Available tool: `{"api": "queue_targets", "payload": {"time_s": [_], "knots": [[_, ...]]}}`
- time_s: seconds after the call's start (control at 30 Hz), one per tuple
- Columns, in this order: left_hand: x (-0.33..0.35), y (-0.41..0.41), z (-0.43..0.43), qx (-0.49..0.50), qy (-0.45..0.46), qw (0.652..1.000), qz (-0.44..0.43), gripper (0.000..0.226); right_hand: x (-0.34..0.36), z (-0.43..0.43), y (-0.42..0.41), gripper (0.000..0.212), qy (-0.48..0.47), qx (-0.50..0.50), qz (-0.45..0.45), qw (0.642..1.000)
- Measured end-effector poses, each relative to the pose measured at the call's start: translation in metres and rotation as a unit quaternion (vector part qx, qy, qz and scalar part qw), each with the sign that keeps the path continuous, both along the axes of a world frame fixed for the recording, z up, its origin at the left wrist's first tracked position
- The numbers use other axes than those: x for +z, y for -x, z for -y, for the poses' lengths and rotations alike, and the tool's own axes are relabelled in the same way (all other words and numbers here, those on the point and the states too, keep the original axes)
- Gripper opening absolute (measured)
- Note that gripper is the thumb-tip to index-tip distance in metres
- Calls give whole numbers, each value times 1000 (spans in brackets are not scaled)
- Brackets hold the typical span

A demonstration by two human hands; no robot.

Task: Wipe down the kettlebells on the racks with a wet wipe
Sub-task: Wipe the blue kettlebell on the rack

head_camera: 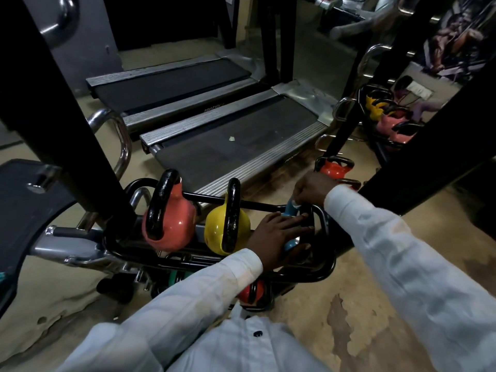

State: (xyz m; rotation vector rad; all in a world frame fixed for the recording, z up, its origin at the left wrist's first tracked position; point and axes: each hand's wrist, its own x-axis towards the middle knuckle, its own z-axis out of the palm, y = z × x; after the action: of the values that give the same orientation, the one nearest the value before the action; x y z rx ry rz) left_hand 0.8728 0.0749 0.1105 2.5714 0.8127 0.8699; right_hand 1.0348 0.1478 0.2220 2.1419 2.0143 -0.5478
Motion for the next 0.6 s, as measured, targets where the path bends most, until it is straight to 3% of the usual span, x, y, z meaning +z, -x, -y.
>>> {"api": "queue_targets", "payload": {"time_s": [0.07,0.13,0.27,0.33,0.4,0.43,0.5,0.6], "knots": [[0,-1,0,-1,-3,1000,5,40,-17,19,-13,12,-106,-94,-84,986],[1,-1,1,-5,-6,1000,12,40,-40,28,-23,14,-167,-236,-219,932],[1,-1,0,-10,-5,1000,21,38,-70,33,-19,19,-142,-444,-503,728],[0,-1,0,-9,-11,1000,27,38,-75,39,-15,20,-102,-491,-610,613],[0,-1,2,-6,-23,999,39,38,-74,52,-11,22,-65,-500,-659,557],[-1,0,3,-6,-31,999,38,38,-72,59,-10,23,-56,-494,-667,555],[-3,2,5,-11,-45,999,15,42,-61,73,-10,14,-75,-468,-647,597],[-11,7,10,-19,-44,999,-18,48,-48,70,-12,8,-144,-387,-537,735]]}}
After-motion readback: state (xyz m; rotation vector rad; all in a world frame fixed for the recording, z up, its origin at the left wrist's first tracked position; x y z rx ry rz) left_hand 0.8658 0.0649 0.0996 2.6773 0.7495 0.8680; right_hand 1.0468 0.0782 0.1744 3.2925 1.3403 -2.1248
